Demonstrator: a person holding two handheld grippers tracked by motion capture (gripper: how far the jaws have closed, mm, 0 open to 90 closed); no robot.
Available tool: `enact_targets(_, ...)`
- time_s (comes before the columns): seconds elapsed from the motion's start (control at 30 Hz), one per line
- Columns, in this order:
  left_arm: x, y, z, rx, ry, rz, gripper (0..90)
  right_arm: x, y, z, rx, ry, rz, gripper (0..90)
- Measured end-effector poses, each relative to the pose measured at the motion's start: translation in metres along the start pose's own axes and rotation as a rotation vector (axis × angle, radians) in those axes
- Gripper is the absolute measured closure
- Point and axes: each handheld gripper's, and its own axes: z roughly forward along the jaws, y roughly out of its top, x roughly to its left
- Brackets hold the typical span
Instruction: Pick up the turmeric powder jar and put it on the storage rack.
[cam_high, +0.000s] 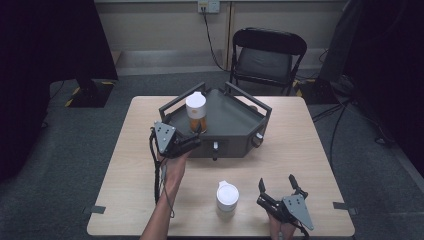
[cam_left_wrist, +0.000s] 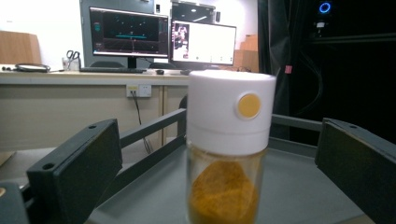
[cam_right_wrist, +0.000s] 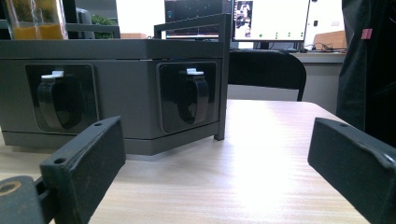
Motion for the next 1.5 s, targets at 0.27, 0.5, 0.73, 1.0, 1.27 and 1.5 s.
enact_targets(0.27,0.002,-0.009,-0.016,-0.001,-0.031,0.011,0.0,0.000,0.000,0.000,0.000,0.001,-0.001,2.9)
enact_targets(0.5,-0.002,-0.024,-0.032,-0.006,-0.034,0.008,0.0,0.000,0.000,0.000,0.000,0.000,-0.001,2.9)
enact_targets(0.73,-0.003,-0.038,-0.050,-0.017,-0.026,-0.001,0.0,0.000,0.000,0.000,-0.001,0.000,-0.001,2.9)
enact_targets(1.0,0.000,-0.068,-0.079,-0.031,0.032,0.005,0.0,0.000,0.000,0.000,-0.001,0.000,-0.001,2.9)
enact_targets(1.27,-0.008,-0.086,-0.099,-0.031,0.074,0.022,0.0,0.000,0.000,0.000,-0.001,-0.001,-0.001,2.9)
enact_targets(1.5,-0.013,-0.098,-0.109,-0.024,0.097,0.047,0.0,0.000,0.000,0.000,-0.001,-0.001,-0.001,2.9)
